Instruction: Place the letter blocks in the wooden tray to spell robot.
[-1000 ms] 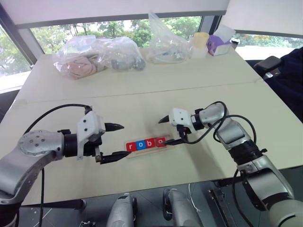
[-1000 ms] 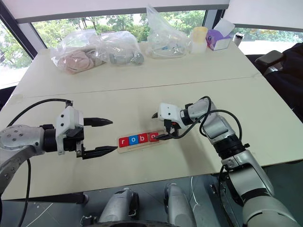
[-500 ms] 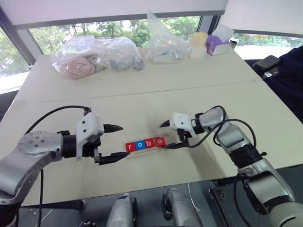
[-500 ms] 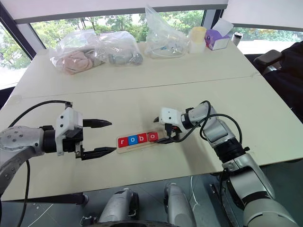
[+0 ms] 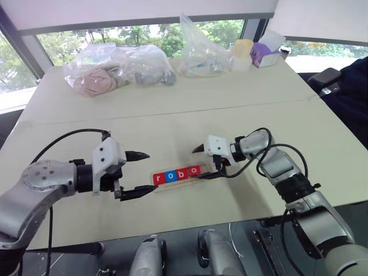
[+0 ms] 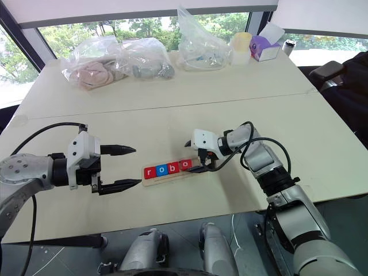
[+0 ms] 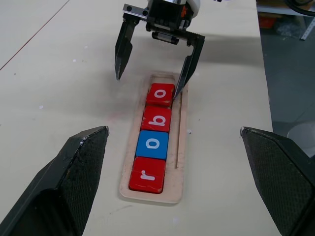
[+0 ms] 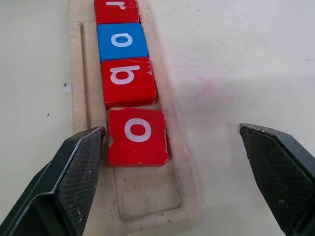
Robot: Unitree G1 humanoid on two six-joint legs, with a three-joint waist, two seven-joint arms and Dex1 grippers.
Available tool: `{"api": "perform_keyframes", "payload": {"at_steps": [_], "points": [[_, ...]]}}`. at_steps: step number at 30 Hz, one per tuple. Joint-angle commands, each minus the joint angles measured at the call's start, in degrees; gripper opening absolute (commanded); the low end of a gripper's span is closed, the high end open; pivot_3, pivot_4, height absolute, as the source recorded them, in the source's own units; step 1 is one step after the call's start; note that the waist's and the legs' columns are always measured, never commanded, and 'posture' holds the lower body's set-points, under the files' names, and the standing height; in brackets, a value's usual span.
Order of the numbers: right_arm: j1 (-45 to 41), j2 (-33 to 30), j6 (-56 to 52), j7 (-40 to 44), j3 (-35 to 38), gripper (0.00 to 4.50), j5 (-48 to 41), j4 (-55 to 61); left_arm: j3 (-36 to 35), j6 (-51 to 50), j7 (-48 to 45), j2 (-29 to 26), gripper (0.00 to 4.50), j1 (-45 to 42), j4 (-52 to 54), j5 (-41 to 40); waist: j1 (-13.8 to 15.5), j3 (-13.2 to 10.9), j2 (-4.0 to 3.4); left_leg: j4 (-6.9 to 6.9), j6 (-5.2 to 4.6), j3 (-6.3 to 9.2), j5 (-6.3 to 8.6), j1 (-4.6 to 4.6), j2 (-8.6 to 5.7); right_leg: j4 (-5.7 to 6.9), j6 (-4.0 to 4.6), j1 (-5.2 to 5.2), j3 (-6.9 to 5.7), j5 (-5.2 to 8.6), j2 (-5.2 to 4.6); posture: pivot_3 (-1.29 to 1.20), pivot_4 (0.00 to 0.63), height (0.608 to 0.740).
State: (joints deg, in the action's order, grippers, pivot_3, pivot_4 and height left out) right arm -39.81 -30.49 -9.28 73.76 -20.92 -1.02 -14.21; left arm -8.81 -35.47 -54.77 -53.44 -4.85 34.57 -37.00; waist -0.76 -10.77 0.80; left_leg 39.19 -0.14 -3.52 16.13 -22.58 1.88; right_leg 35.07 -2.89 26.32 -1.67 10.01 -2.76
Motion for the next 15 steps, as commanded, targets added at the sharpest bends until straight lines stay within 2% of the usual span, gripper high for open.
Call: {"api": "perform_keyframes", "payload": {"at_steps": [1, 8, 15], "points": [[-0.22, -1.33, -3.21, 1.73, 2.01, 4.47, -3.07, 6.22, -1.06, 1.07, -0.10, 0.09, 4.50, -0.42, 0.53, -0.12, 0.01, 0.00, 0.00, 0.00, 0.00, 0.00, 0.00, 0.00, 0.00, 0.00, 0.00, 0.00, 0.00, 0.00, 0.00, 0.00, 0.150, 0.740], [1.18, -4.41, -4.71, -0.56, 4.08, 4.47, -3.27, 9.16, -0.75, 1.06, -0.12, 0.22, 4.50, -0.90, 0.34, -0.13, 0.11, 0.00, 0.01, 0.00, 0.00, -0.01, 0.00, 0.00, 0.00, -0.01, 0.00, -0.01, 0.00, 0.02, -0.01, 0.00, 0.150, 0.740], [3.94, -3.32, -4.99, -2.16, 3.21, 4.47, -3.03, 8.95, -0.20, 1.15, -0.36, 0.29, 4.50, -1.63, -0.07, 0.12, -0.11, 0.00, 0.01, -0.02, 0.00, -0.01, 0.00, 0.00, 0.00, -0.01, 0.04, 0.02, 0.00, 0.05, 0.00, 0.00, 0.150, 0.740]]}}
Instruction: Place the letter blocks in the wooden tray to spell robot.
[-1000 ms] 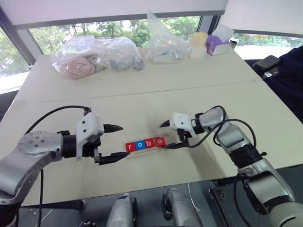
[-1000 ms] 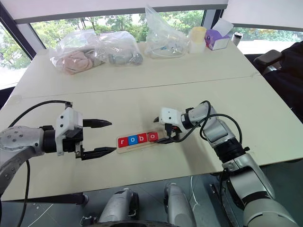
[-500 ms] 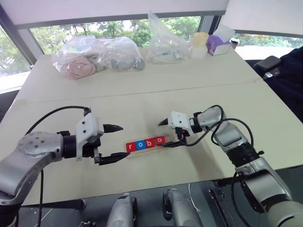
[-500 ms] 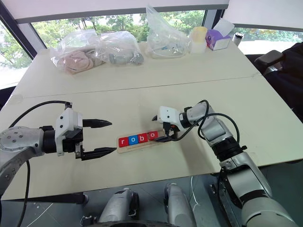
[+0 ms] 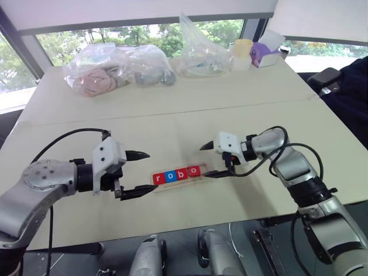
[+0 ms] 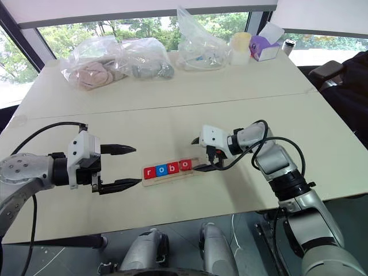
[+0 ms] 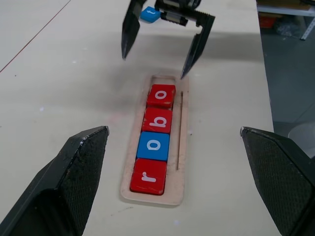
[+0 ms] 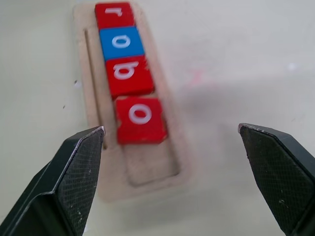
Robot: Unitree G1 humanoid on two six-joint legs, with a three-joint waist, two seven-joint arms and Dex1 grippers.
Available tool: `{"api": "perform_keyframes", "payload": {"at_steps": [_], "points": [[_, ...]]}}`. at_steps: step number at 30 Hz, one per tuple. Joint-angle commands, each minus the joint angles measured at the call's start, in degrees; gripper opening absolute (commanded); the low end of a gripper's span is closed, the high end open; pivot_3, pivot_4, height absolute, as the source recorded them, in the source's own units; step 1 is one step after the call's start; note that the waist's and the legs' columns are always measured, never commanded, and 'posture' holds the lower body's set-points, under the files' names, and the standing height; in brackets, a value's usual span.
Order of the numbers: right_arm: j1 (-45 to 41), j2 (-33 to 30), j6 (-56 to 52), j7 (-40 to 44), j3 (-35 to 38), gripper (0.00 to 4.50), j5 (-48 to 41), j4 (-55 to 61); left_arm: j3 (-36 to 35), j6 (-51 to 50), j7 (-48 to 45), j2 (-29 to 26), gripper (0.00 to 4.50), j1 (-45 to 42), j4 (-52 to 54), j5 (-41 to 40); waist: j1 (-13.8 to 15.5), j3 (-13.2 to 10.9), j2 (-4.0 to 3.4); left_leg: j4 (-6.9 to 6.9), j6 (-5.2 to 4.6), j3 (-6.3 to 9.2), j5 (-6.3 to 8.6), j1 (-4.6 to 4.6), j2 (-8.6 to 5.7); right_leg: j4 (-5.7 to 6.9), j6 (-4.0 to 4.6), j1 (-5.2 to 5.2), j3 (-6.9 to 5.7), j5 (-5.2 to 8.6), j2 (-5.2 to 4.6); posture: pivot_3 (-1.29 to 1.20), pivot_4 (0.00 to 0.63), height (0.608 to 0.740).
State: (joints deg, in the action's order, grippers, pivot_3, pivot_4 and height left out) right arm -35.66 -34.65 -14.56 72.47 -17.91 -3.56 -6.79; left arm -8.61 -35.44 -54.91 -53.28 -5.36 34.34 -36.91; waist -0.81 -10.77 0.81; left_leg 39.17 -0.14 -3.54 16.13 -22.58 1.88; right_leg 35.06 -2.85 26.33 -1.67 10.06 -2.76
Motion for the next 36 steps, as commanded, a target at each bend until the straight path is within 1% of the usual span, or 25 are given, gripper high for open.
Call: {"api": "perform_keyframes", "payload": {"at_steps": [1, 6, 13, 16, 19, 22, 26, 36], "points": [[-0.04, 1.35, 0.39, -1.54, 0.13, 4.47, -0.28, 0.89, -0.36, 1.12, -0.28, 0.11, 4.50, -1.24, 0.10, 0.05, -0.08, 0.00, 0.01, 0.00, 0.00, 0.00, 0.00, 0.00, 0.00, 0.00, 0.00, 0.00, 0.00, 0.00, 0.00, 0.00, 0.150, 0.740], [-0.27, 2.87, 2.27, -4.36, 0.14, 4.47, 1.21, -2.50, -0.36, 0.96, -0.23, 0.10, 4.50, -1.23, 0.38, 0.04, 0.01, 0.00, 0.01, 0.00, 0.00, 0.01, 0.00, 0.03, 0.01, 0.01, -0.01, -0.02, 0.00, 0.01, 0.02, 0.00, 0.150, 0.740], [-0.46, 3.00, 3.33, -4.32, -0.51, 4.47, 1.48, -3.50, -0.78, 0.55, 0.14, 0.00, 4.50, -0.98, 0.84, -0.24, 0.06, -0.01, 0.01, 0.00, 0.00, 0.00, 0.00, 0.01, 0.00, 0.00, 0.00, -0.02, 0.01, 0.01, 0.00, 0.00, 0.150, 0.740], [-0.96, 2.42, 2.45, -3.67, -0.05, 4.47, 0.89, -2.32, -0.98, 0.36, 0.33, -0.01, 4.50, -0.87, 1.09, -0.47, 0.05, -0.01, 0.01, 0.00, 0.00, 0.00, 0.00, 0.02, 0.00, 0.00, 0.00, -0.02, 0.01, 0.01, 0.01, 0.00, 0.150, 0.740], [-1.48, 1.94, -0.55, -2.90, 1.65, 4.47, -1.49, 0.22, -0.96, 0.28, 0.46, 0.02, 4.50, -0.82, 1.17, -0.52, 0.06, -0.01, 0.01, 0.00, 0.00, 0.01, 0.00, 0.02, 0.01, 0.00, -0.01, -0.01, 0.01, 0.01, 0.01, 0.00, 0.150, 0.740], [-1.93, 1.40, -0.88, -3.51, 2.41, 4.47, -1.53, 0.63, -0.75, 0.27, 0.55, 0.12, 4.50, -0.90, 1.16, -0.53, 0.08, -0.01, 0.01, 0.00, 0.00, 0.01, 0.00, 0.02, 0.01, 0.00, -0.01, -0.01, 0.01, 0.01, 0.01, 0.00, 0.150, 0.740], [-2.49, 1.31, 0.11, -4.70, 2.86, 4.47, -0.59, -1.11, -0.33, 0.30, 0.59, 0.27, 4.50, -1.32, 0.91, -0.46, 0.06, -0.01, 0.01, 0.00, 0.00, 0.01, 0.00, 0.02, 0.01, 0.00, 0.00, -0.01, 0.01, 0.01, 0.01, 0.00, 0.150, 0.740], [-2.59, 2.28, 6.27, -7.18, 1.18, 4.47, 3.50, -7.38, -0.40, 0.07, 0.23, 0.12, 4.50, -1.92, 0.59, -0.64, 0.04, -0.01, 0.02, -0.01, 0.00, 0.00, 0.00, 0.02, 0.00, -0.01, 0.00, -0.01, 0.01, 0.02, 0.01, 0.00, 0.150, 0.740]]}}
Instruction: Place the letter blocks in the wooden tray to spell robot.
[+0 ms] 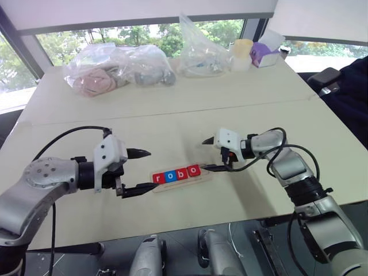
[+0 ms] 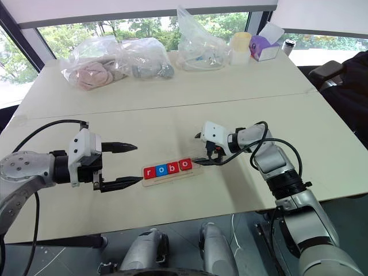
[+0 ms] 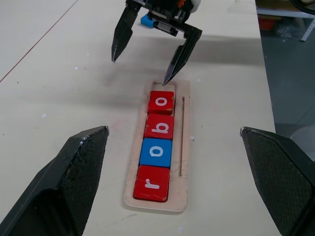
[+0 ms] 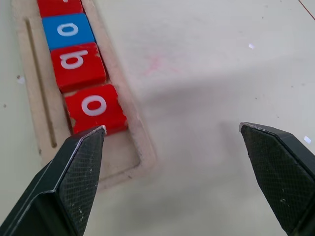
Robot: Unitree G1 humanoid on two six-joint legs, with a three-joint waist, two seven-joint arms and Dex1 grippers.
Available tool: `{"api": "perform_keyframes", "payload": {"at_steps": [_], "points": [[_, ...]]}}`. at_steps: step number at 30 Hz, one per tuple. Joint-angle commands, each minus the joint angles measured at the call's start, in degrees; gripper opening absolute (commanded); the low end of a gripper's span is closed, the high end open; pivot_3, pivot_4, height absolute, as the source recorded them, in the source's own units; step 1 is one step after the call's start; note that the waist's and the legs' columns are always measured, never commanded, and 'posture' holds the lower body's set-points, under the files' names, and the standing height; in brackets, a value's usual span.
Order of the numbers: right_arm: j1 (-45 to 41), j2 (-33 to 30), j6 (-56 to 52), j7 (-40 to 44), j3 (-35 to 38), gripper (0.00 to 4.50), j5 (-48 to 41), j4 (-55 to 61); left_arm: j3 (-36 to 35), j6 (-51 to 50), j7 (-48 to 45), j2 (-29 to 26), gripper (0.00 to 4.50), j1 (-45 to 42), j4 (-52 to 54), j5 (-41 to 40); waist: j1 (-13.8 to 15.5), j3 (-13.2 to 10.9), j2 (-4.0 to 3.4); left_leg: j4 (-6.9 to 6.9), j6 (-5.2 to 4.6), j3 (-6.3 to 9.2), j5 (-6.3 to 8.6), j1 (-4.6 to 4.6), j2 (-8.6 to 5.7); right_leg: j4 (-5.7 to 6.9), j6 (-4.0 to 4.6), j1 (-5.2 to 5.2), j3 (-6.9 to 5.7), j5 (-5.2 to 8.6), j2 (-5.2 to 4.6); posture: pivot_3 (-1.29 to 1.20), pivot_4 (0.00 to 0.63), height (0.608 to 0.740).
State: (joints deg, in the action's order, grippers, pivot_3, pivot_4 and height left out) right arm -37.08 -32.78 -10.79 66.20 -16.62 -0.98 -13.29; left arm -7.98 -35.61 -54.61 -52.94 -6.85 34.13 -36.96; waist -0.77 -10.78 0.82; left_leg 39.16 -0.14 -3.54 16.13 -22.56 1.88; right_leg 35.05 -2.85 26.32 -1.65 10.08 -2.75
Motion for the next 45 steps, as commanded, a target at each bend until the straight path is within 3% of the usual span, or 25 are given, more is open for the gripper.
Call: {"api": "perform_keyframes", "payload": {"at_steps": [1, 19, 25, 29, 37, 43, 45], "points": [[-1.19, 0.58, 3.03, -1.10, -0.21, 4.47, 1.22, -1.41, -1.20, 0.18, -0.08, -0.29, 4.50, -0.30, 0.90, -0.67, -0.01, 0.00, 0.00, 0.00, 0.00, 0.00, 0.00, 0.00, 0.00, 0.00, 0.00, 0.00, 0.00, 0.00, 0.00, 0.00, 0.150, 0.740], [-0.99, 3.26, 3.90, -1.12, -1.69, 4.47, 2.21, -0.60, -2.29, 0.02, 0.23, -0.37, 4.50, 1.26, 1.66, -0.84, -0.02, 0.00, 0.00, -0.01, 0.00, 0.01, 0.00, 0.00, 0.01, 0.00, 0.00, 0.00, 0.00, 0.00, 0.00, 0.00, 0.150, 0.740], [-0.97, -0.31, 4.19, -0.21, -0.48, 4.47, 2.68, 0.98, -2.28, 0.21, 0.14, -0.36, 4.50, 1.64, 1.72, -0.80, 0.03, -0.01, 0.00, -0.01, 0.00, 0.01, 0.00, 0.00, 0.00, 0.00, 0.00, 0.00, 0.00, 0.00, 0.00, 0.00, 0.150, 0.740], [-1.37, -3.44, -1.02, -2.11, 5.05, 4.47, -0.55, 3.48, -1.85, 0.57, -0.05, -0.26, 4.50, 1.41, 1.25, -0.45, 0.09, -0.01, 0.00, -0.01, 0.00, 0.00, 0.00, -0.02, -0.01, -0.02, 0.00, 0.00, 0.00, 0.01, -0.04, 0.00, 0.150, 0.740], [2.67, -2.32, -18.28, -21.30, 18.15, 4.47, -1.32, 8.75, -0.75, 1.52, -0.17, 0.50, 4.50, 1.07, 0.75, 0.17, 0.05, -0.01, 0.01, -0.03, 0.01, 0.00, 0.00, -0.02, 0.00, -0.03, 0.04, 0.03, 0.00, 0.03, -0.01, 0.00, 0.150, 0.740], [8.26, 7.01, -43.78, -40.52, 26.88, 4.47, -1.00, 21.97, 0.74, 2.58, -1.04, 0.93, 4.50, 0.13, -0.46, 0.84, -0.05, -0.01, 0.01, -0.08, 0.01, 0.01, 0.00, -0.08, 0.00, -0.02, 0.08, 0.09, 0.01, 0.05, -0.03, 0.00, 0.150, 0.740], [7.77, 12.93, -51.16, -48.79, 29.55, 4.47, 1.03, 24.92, 1.66, 2.99, -1.65, 1.07, 4.50, -0.93, -1.34, 1.18, -0.13, -0.02, -0.01, -0.07, 0.01, -0.02, 0.00, -0.07, 0.00, -0.01, 0.08, 0.11, 0.05, 0.04, -0.02, 0.00, 0.150, 0.740]]}}
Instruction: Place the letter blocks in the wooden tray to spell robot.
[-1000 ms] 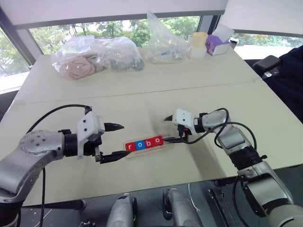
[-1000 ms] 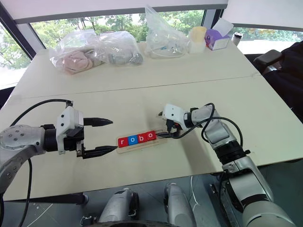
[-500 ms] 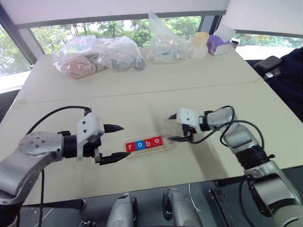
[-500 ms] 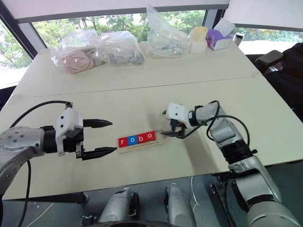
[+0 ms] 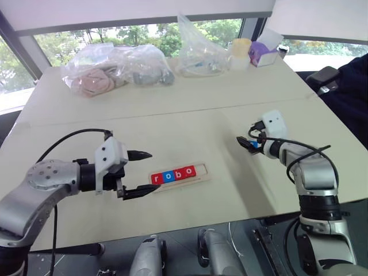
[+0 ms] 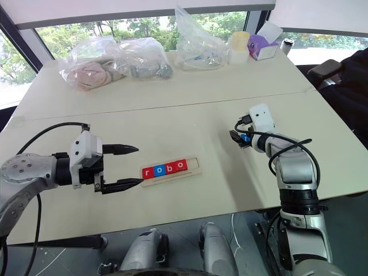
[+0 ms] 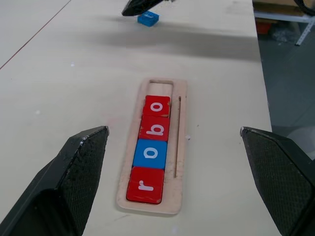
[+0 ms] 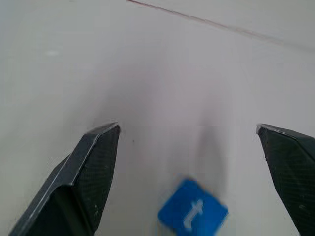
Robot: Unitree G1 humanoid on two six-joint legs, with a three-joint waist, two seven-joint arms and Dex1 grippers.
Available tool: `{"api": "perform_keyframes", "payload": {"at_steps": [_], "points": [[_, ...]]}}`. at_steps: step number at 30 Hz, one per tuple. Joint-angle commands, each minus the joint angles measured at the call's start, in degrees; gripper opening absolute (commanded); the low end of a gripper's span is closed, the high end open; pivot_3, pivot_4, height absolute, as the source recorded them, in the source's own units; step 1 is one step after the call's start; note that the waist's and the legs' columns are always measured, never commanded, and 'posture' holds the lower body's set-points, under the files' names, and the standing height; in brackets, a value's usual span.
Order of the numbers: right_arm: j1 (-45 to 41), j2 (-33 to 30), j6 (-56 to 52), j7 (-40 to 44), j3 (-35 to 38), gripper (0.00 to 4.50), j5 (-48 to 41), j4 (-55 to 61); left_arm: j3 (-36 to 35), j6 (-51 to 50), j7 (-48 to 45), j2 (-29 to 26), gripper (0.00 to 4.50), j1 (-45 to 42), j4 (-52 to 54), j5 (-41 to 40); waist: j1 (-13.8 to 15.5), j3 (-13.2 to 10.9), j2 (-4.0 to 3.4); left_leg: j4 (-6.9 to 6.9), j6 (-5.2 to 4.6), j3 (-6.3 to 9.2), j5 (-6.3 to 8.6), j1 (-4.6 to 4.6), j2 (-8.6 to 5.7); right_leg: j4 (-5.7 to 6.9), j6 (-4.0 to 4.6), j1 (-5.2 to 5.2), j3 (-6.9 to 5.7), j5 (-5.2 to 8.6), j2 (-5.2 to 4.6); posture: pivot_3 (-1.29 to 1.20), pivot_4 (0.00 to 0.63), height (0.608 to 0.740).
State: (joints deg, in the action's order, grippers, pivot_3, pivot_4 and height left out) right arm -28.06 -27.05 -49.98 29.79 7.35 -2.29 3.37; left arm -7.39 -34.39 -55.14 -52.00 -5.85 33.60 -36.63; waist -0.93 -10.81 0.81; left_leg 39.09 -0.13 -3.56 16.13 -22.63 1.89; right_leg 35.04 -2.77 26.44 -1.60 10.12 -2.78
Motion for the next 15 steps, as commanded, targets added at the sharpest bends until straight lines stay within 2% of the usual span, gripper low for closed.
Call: {"api": "perform_keyframes", "payload": {"at_steps": [1, 7, 15], "points": [[-1.68, 8.74, -13.93, -14.75, 6.14, 4.47, 2.71, 8.79, 1.43, 1.85, -1.31, 0.22, 4.50, -2.40, -1.13, 0.97, 0.01, 0.04, 0.03, 0.01, 0.00, 0.02, 0.00, 0.02, 0.00, 0.00, -0.01, -0.02, -0.01, 0.01, 0.00, 0.00, 0.150, 0.740], [-4.16, 16.13, -21.15, -24.02, 10.71, 4.47, 2.89, 7.67, 2.59, 2.26, -2.13, 0.63, 4.50, -4.31, -2.49, 1.63, 0.03, 0.02, 0.00, -0.03, 0.00, 0.10, 0.00, -0.04, 0.02, 0.01, 0.01, 0.03, -0.02, 0.00, 0.07, 0.00, 0.150, 0.740], [-4.13, 21.17, -23.28, -29.74, 9.93, 4.47, 2.96, 7.86, 2.00, 1.88, -1.64, 0.63, 4.50, -3.99, -2.08, 1.78, -0.18, 0.02, 0.00, -0.03, -0.01, 0.13, 0.00, -0.09, 0.02, -0.06, 0.00, 0.03, -0.04, 0.01, 0.06, 0.00, 0.150, 0.740]]}}
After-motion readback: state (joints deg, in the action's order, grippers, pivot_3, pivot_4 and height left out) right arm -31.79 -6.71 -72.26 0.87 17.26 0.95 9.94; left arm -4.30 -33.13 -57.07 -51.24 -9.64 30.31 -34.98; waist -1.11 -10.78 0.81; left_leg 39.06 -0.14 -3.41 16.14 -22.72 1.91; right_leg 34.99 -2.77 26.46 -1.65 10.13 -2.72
